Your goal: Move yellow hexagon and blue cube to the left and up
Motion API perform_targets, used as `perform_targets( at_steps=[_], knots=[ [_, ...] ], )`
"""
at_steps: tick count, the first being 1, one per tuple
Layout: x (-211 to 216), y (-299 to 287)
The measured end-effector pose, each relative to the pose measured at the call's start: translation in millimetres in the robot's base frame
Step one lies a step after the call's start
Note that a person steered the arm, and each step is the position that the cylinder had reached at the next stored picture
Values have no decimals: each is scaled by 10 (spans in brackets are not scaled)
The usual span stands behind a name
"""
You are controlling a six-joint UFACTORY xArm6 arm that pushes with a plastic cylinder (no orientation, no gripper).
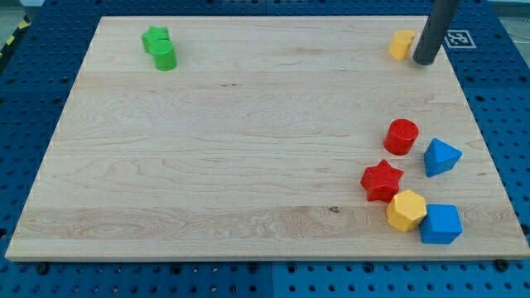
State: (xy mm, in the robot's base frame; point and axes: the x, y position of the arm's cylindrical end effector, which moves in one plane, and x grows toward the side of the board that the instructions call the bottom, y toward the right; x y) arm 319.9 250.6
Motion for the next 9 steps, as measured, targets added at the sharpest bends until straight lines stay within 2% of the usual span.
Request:
perform_targets(
  at_steps=[1, 2, 3, 4, 5, 7, 8, 9],
  knots=[
    [-77, -137],
    [-462, -157],
    [-524, -157],
    [-77, -85],
    [591, 273],
    [2085, 803],
    [2850, 776],
    [2979, 706]
  ],
)
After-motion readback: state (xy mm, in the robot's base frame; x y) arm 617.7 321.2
